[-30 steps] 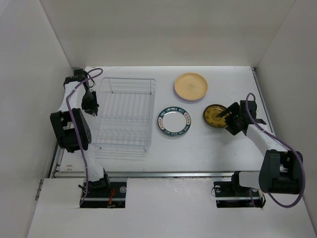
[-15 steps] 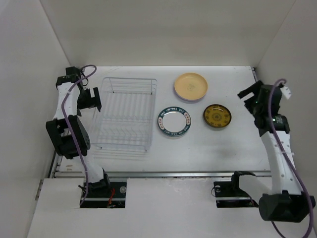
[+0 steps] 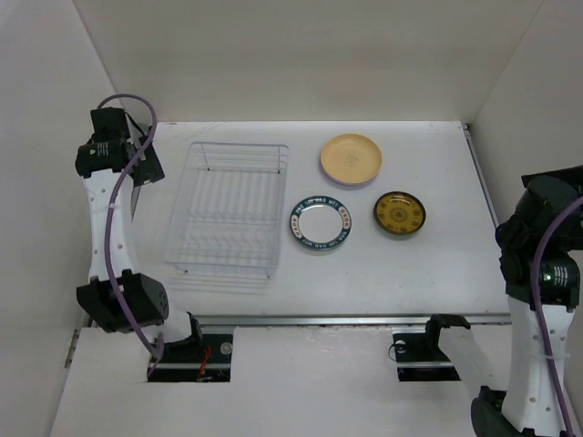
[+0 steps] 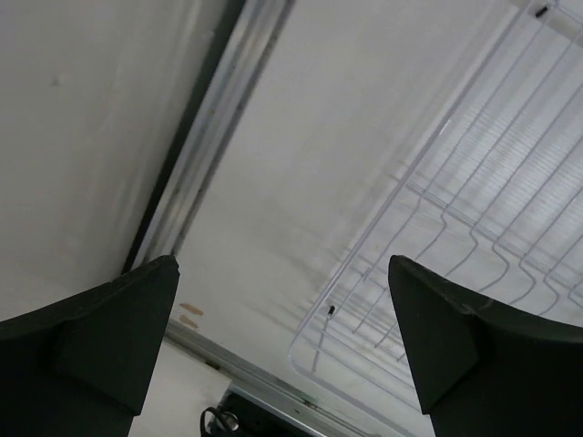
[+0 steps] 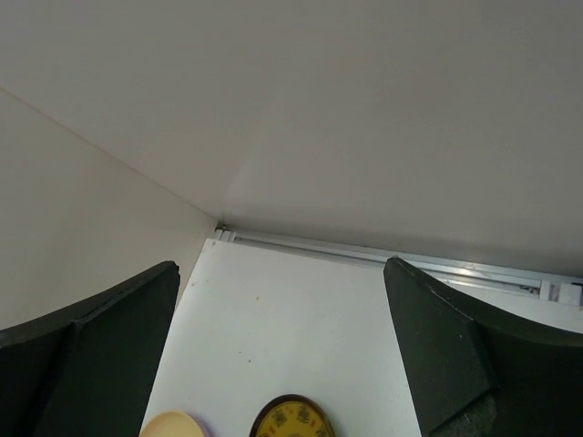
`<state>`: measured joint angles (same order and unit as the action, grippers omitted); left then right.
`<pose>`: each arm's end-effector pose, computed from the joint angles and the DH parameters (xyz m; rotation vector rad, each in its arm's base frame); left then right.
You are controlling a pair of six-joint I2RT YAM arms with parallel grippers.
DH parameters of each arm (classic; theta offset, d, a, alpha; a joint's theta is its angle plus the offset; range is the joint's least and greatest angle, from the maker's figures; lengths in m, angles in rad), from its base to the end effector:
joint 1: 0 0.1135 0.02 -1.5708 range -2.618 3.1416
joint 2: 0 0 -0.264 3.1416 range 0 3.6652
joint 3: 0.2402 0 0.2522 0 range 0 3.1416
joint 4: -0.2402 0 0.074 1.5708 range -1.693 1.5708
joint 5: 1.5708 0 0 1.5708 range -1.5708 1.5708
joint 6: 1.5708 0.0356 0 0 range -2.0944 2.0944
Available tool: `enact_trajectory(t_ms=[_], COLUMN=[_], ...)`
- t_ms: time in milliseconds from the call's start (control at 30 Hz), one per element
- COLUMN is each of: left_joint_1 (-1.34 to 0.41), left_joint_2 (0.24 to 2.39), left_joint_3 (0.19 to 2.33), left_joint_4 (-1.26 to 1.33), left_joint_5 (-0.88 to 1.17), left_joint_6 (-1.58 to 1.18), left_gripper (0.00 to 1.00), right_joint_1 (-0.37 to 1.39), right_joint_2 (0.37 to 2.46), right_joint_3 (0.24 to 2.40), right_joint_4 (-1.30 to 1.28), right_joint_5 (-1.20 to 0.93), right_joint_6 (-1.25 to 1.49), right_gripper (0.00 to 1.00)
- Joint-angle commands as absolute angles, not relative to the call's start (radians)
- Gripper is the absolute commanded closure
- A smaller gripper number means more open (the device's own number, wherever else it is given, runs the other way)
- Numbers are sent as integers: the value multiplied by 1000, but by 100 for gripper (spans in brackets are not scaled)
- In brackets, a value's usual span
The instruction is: Unload the plates from the dish rack
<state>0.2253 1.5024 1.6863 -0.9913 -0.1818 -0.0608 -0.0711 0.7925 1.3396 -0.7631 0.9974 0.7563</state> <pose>0.2980 0.0749 0.4019 -0.4253 2.3426 0.2946 0.1014 -0.0372 0.4602 1.2517 1.1526 -0.3783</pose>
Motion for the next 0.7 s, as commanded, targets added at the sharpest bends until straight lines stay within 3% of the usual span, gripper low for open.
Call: enact_trajectory(t_ms=[0,433,667], left_joint_1=[227,227,227], left_joint_2=[1387,1203,1183], left_joint_3=[1669,1477,1477], left_joint_4=[-971,-927,-927], left_joint_5=[-319,-299,-256], left_joint_6=[-98,-80,-80], left_gripper=[0,0,0], right_joint_1=[-66,5,14], right_joint_2=[752,651,611], right_joint_3=[1321,1253,1235], right_joint_4=[-795,-752,-752], right_joint_5=[1071,1012,1022], right_joint_6=[759,741,741], right_gripper=[0,0,0])
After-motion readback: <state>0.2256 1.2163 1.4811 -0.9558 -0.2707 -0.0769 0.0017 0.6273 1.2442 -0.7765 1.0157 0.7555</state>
